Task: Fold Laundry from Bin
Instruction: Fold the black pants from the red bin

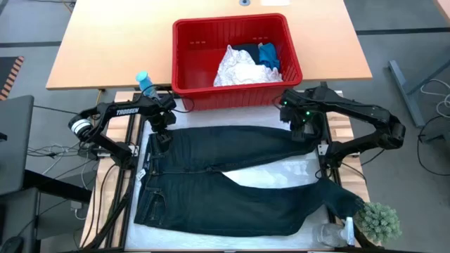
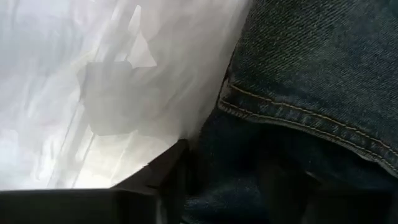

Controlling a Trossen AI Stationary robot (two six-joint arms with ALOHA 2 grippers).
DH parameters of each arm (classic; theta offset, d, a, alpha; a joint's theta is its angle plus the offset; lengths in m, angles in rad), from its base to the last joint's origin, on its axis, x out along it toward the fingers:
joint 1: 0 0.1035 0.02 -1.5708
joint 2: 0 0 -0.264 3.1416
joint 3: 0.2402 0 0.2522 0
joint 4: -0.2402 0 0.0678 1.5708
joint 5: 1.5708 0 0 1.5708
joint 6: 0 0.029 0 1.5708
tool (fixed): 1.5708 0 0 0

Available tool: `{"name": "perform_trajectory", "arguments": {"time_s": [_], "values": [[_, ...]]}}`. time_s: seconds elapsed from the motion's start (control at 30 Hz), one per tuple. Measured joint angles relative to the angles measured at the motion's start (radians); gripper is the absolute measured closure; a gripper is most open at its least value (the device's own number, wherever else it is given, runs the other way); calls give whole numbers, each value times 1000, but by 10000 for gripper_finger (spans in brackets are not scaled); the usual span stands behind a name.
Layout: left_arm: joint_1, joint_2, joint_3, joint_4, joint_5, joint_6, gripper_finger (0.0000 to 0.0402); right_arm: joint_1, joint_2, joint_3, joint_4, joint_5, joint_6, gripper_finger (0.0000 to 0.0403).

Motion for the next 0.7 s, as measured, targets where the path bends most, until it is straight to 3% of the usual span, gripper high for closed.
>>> {"name": "perform_trajectory", "arguments": {"time_s": [0.2,0.37,0.7], "values": [[0,10,0,-23,-46,51,314,-12,85,0,-144,-15,-7,248],[2,-5,-6,-35,-75,59,361,-50,140,-1,-137,14,-22,248],[2,-6,-6,-44,-101,66,375,-129,214,-1,-123,34,-77,248]]}}
